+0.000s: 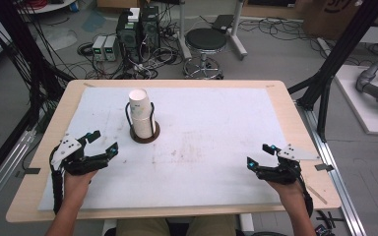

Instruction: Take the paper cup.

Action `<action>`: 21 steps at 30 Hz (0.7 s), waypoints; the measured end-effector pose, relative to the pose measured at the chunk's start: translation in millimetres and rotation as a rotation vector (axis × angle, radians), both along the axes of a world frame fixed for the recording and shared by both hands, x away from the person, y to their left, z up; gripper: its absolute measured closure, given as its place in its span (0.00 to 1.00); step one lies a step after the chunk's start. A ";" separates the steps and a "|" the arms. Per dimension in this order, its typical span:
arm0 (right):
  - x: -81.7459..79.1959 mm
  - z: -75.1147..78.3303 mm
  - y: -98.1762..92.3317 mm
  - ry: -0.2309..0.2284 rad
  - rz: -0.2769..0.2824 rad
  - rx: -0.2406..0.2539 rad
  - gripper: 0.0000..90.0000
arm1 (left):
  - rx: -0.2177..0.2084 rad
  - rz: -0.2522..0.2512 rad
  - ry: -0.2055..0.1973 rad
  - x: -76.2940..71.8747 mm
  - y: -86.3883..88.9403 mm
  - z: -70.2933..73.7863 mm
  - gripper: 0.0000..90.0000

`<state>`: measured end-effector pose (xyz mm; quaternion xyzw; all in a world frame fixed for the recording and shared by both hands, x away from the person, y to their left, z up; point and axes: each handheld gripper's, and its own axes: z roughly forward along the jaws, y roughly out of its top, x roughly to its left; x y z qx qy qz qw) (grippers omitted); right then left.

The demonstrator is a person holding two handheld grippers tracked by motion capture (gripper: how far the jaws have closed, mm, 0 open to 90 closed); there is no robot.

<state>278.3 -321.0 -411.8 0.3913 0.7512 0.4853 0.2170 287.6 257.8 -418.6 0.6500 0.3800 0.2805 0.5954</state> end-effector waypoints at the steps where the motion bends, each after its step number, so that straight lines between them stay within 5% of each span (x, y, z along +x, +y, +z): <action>1: -0.2 -0.5 -0.3 0.000 0.001 -0.002 0.21 | -0.002 -0.006 0.005 0.7 -0.1 0.1 0.19; 21: -3.0 3.0 0.1 0.011 0.010 0.020 0.21 | -0.041 -0.046 0.030 4.9 -5.8 8.3 0.18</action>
